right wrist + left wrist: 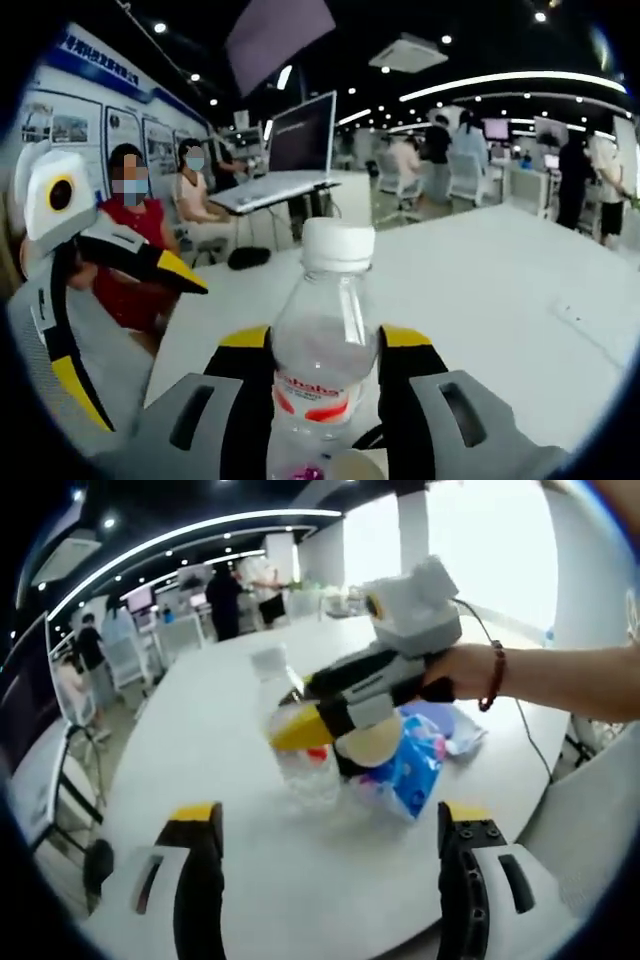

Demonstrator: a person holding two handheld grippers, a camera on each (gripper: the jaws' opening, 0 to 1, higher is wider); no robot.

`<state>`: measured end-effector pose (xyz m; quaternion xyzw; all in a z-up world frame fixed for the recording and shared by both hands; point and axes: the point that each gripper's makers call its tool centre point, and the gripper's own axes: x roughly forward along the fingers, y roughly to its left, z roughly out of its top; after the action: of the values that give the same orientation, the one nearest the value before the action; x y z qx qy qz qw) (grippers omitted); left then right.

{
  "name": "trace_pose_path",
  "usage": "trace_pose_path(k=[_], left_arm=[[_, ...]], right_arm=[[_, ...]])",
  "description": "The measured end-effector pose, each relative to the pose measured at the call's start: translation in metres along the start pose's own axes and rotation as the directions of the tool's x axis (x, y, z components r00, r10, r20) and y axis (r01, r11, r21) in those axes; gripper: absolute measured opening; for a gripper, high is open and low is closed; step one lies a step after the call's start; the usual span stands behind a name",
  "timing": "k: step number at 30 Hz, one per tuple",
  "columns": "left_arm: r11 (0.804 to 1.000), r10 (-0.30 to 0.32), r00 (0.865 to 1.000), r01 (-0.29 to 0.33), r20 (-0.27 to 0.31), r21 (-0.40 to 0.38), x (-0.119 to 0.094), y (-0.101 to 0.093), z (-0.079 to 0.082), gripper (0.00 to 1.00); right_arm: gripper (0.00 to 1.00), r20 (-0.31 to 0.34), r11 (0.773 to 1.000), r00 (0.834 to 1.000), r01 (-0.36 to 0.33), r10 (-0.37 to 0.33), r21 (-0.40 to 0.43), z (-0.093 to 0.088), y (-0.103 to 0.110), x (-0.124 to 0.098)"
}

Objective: Arrange the tabletop items into an orderly group along one side of the table until the central work area is clear of visible clutter.

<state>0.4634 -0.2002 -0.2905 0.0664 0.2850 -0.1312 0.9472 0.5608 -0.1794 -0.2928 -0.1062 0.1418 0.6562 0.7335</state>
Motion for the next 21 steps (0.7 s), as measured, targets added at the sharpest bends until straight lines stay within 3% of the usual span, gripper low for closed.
trace_pose_path(k=[4, 21], left_arm=[[1.000, 0.000, 1.000, 0.000, 0.001, 0.003, 0.000, 0.000, 0.000, 0.85], [1.000, -0.012, 1.000, 0.012, 0.000, 0.020, 0.000, -0.004, 0.001, 0.84]], right_arm=[[0.39, -0.025, 0.999, 1.000, -0.019, 0.018, -0.045, -0.003, 0.004, -0.006], [0.40, -0.092, 0.998, 0.996, -0.005, -0.001, -0.060, -0.010, 0.012, -0.011]])
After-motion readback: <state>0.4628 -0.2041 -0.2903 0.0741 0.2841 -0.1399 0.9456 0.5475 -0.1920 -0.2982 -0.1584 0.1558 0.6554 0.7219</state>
